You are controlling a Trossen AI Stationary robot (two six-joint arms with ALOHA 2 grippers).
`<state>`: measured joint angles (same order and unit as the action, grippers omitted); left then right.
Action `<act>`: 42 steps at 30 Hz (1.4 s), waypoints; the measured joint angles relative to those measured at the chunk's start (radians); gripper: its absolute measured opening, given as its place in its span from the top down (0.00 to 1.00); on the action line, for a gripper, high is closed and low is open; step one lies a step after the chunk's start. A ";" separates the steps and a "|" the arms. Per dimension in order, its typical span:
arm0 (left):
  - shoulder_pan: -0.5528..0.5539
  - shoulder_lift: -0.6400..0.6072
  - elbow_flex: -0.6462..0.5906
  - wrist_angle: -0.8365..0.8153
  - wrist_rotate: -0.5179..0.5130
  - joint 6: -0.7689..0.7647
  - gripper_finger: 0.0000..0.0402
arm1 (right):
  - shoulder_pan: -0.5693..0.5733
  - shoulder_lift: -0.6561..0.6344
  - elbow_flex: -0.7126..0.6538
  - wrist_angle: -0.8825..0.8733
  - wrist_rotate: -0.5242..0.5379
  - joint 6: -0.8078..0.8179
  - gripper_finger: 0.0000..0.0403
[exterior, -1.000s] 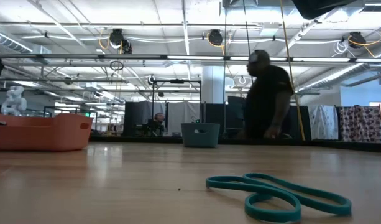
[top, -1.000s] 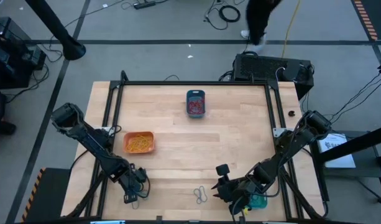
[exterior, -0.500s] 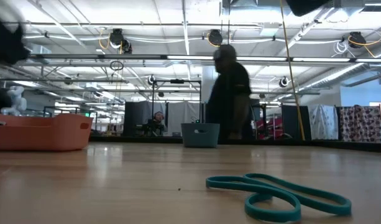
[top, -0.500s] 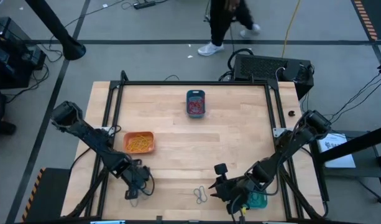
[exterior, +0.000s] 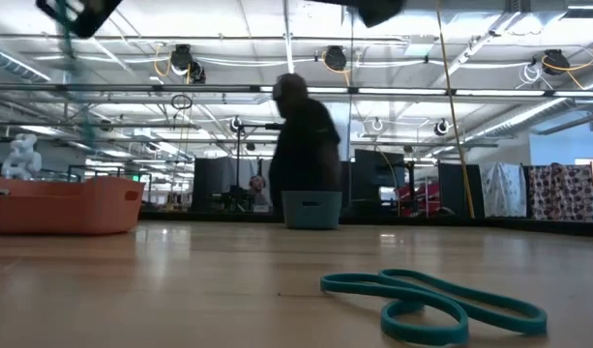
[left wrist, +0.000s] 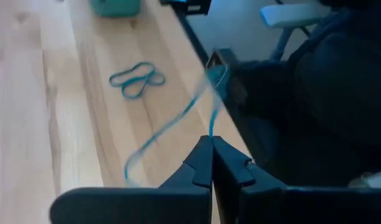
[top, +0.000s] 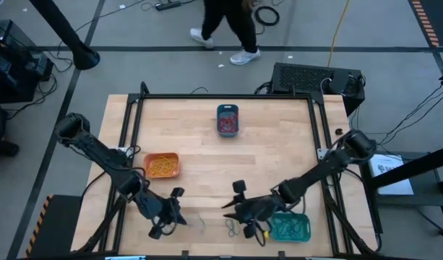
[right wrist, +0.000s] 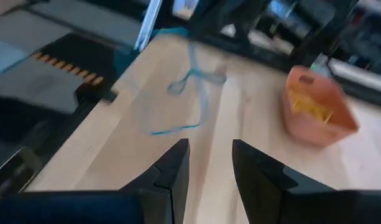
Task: Sort rubber bands into baskets
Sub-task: Put the bottom left blue rubber band into the light blue bin
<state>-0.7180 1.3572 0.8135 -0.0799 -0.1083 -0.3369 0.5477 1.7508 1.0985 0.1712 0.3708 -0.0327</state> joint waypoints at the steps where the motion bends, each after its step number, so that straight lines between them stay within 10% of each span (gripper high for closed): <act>1: 0.002 0.000 0.000 0.014 -0.001 0.015 1.00 | -0.011 0.012 0.000 0.040 0.000 -0.023 0.71; 21: 0.107 0.001 0.000 0.046 -0.134 0.031 1.00 | -0.114 0.230 0.000 0.611 -0.085 0.036 0.71; 42: 0.136 0.001 0.000 0.045 -0.174 0.030 1.00 | -0.141 0.231 0.000 0.610 -0.086 0.131 0.71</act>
<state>-0.5823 1.3579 0.8131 -0.0345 -0.2824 -0.3069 0.4068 1.9816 1.0988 0.7808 0.2852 0.0984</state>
